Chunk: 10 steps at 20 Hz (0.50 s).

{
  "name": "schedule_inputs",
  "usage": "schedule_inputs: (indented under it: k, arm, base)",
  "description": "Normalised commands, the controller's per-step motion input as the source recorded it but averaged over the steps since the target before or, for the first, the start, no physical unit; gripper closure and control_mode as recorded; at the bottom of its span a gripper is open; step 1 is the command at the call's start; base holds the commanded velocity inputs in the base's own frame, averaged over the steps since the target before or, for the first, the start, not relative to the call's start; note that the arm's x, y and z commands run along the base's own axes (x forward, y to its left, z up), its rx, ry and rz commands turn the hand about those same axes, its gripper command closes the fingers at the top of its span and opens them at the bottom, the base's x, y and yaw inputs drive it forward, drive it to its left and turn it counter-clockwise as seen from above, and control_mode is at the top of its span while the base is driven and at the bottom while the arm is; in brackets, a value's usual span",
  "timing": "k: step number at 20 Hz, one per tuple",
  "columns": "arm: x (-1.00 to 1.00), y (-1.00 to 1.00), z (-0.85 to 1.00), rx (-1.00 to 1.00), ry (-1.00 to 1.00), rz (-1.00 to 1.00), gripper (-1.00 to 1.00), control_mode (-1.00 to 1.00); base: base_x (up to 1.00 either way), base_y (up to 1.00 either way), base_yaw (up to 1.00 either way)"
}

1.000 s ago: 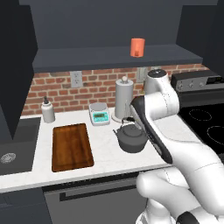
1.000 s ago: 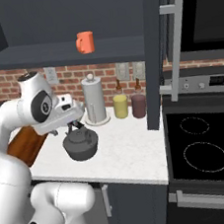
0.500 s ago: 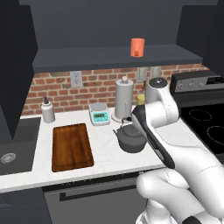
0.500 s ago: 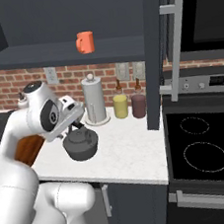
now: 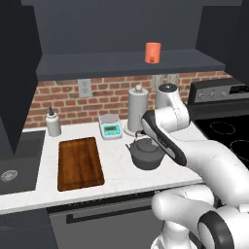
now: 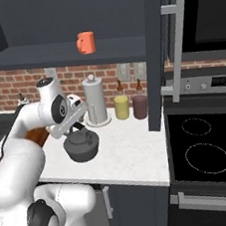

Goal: Pick the kettle from the counter and place it on the tray. Then pick the mug from the cabinet and place it on the tray. Then close the cabinet doors.

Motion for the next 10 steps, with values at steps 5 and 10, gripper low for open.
schedule_inputs:
  k: [5,10]
  arm:
    - [0.54,0.0,-0.06,0.0,0.16,0.0,-1.0,-1.0]
    - [0.31,0.0,-0.17,0.0,0.04,0.0,-1.0,-1.0]
  base:
    - [0.0,0.0,0.0]
    - [0.0,0.0,0.0]
